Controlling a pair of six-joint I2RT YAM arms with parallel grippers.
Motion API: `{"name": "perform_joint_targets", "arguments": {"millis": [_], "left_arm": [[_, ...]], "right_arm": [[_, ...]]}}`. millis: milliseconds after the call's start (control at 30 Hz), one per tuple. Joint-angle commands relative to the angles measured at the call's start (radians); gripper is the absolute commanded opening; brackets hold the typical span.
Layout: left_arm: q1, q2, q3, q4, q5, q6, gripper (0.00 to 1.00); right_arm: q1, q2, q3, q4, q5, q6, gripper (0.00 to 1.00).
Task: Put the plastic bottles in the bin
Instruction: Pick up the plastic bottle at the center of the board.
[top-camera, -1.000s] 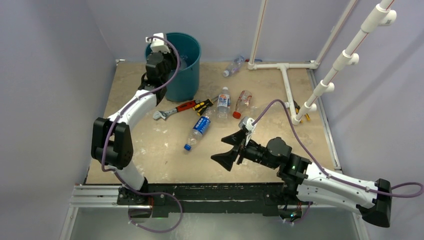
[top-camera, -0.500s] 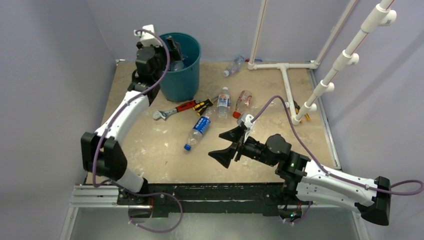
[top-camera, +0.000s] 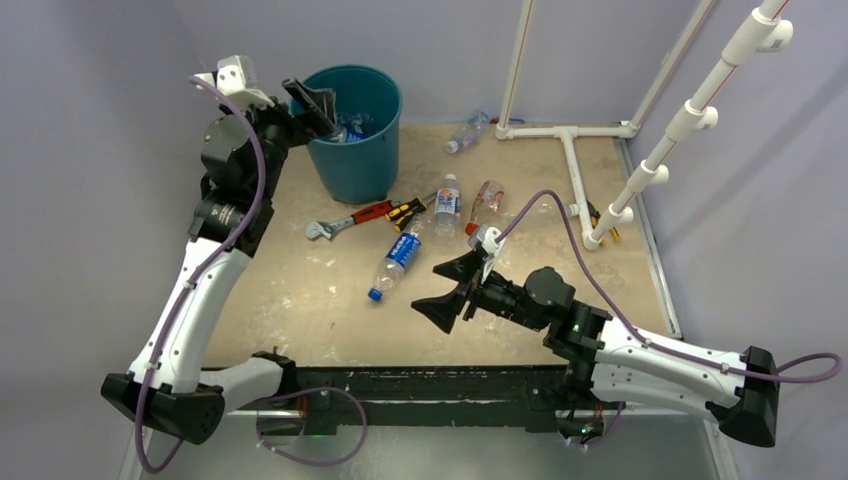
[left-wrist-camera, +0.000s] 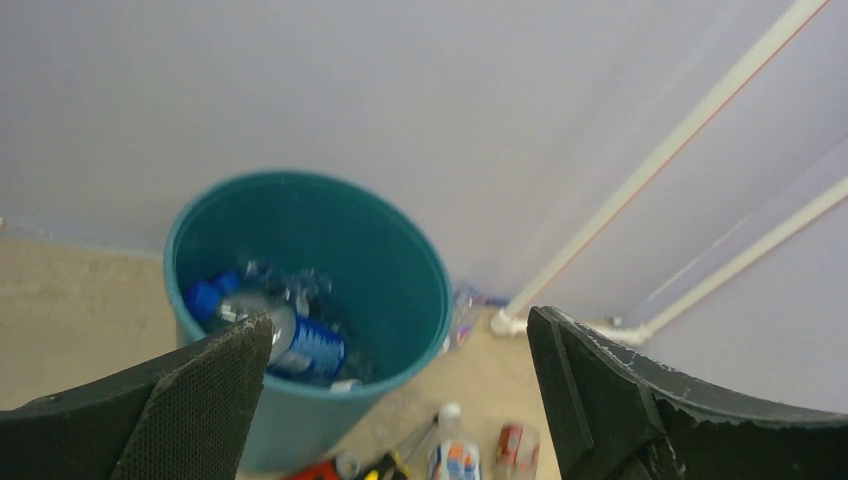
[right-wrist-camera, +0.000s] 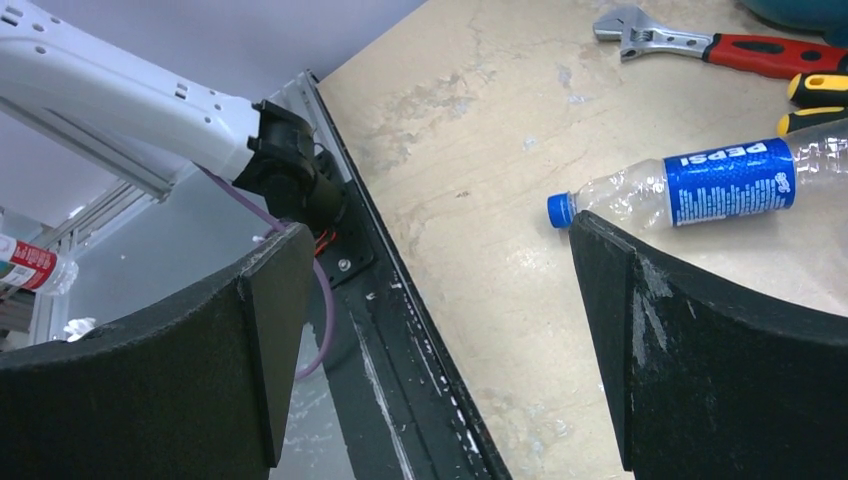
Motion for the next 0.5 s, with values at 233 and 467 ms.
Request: {"name": "perform_joint_targets", "arguments": {"millis": [233, 467], "left_arm": [[-0.233, -0.151, -0.115, -0.433, -0.048, 0.102, 0.99], [-0.415, -0.237, -0.268, -0.453, -0.112, 0.073, 0.99]], "right_arm": [[-0.008, 0.113, -0.053, 0.024, 0.273, 0.152, 0.99], [-0.118, 0.220, -0.098, -0.005, 0.382, 0.336, 0.99]]}}
